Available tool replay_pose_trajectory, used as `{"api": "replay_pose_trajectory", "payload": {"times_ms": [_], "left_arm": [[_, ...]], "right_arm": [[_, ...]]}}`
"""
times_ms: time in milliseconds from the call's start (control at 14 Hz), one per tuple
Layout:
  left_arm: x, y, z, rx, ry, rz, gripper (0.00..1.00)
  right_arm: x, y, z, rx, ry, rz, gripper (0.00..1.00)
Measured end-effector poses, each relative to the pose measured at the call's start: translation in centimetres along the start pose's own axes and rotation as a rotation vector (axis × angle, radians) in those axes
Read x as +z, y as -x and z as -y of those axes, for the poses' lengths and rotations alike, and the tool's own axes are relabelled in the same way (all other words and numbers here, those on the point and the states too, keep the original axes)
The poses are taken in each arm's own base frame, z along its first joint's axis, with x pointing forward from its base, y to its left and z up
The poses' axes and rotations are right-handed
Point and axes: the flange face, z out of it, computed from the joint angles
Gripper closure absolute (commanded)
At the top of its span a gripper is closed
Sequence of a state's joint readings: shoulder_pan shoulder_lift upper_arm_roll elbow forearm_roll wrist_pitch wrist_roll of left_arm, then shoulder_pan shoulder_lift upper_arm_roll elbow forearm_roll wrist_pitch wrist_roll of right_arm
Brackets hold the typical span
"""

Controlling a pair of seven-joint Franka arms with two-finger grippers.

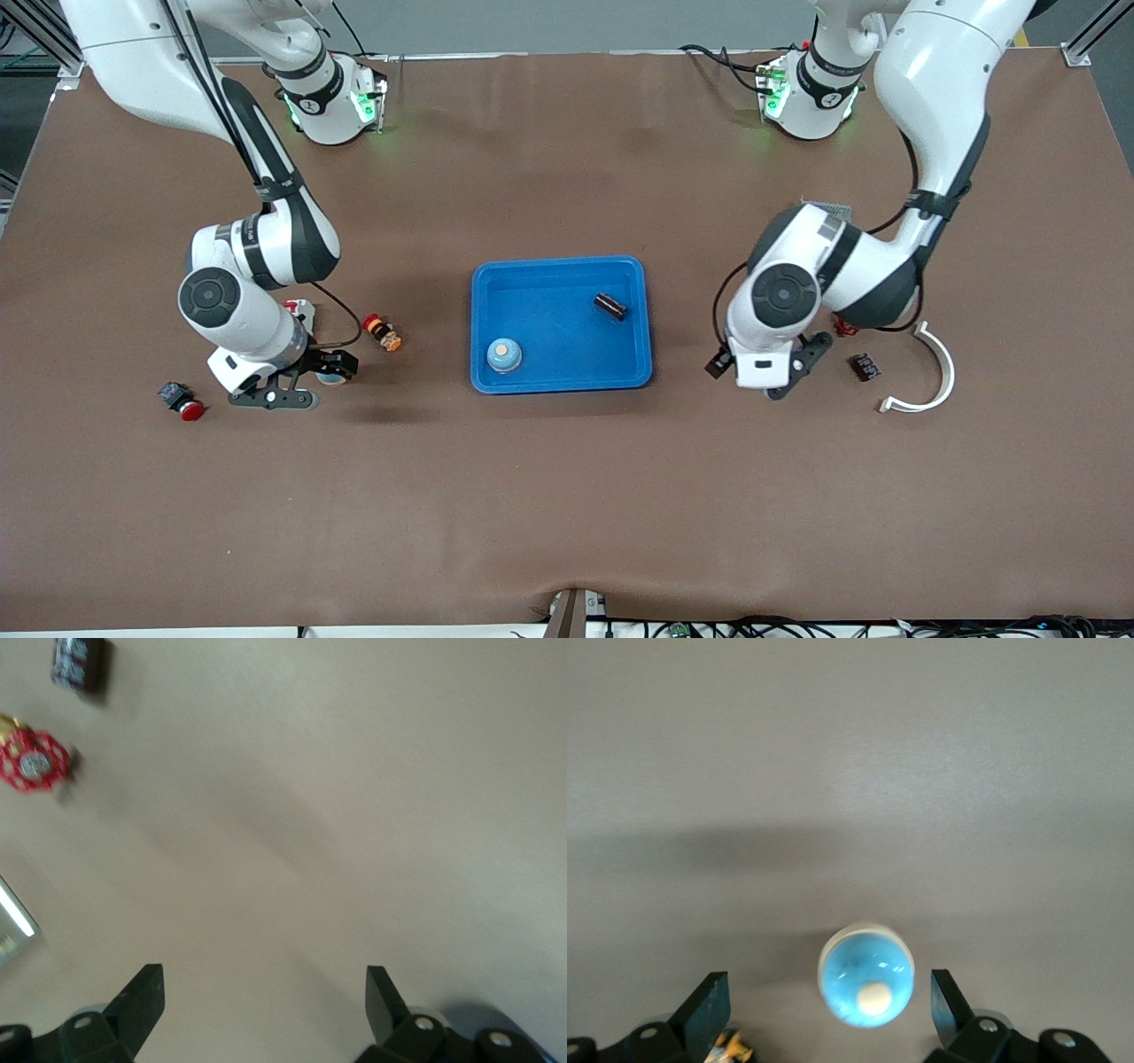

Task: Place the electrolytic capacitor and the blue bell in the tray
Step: 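Reach the right gripper to the second bell while the left gripper grasps a capacitor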

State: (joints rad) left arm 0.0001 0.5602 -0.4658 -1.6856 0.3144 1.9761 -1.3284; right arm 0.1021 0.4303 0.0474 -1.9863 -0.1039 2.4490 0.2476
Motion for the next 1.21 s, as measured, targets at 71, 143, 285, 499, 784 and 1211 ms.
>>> {"api": "replay_pose_trajectory", "payload": {"times_ms": [71, 143, 285, 499, 784, 1211], "left_arm": [[0.9, -1.8, 1.2, 0.027, -0.016, 0.008, 0.0], [1.9, -3.9, 2.7, 0.054, -0.035, 0.009, 0.0], [4.1, -8.1, 6.2, 0.09, -0.08, 0.001, 0.0], [6.1, -12.0, 9.8, 0.127, -0.101, 0.01, 0.0], [8.5, -15.1, 13.0, 0.135, -0.089, 0.004, 0.0], [11.4, -16.7, 14.5, 0.119, -0.052, 0.018, 0.03]], "right_arm": [[0.6, 0.3, -0.7, -0.014, -0.004, -0.013, 0.0], [1.0, 0.6, -1.3, -0.024, -0.007, -0.022, 0.0], [1.6, 0.9, -2.1, -0.031, -0.011, -0.036, 0.0], [2.3, 1.5, -2.0, -0.033, -0.023, -0.076, 0.0], [3.8, 3.1, -2.2, -0.034, -0.034, -0.099, 0.0], [5.2, 4.0, -2.1, -0.035, -0.039, -0.099, 0.0]]}}
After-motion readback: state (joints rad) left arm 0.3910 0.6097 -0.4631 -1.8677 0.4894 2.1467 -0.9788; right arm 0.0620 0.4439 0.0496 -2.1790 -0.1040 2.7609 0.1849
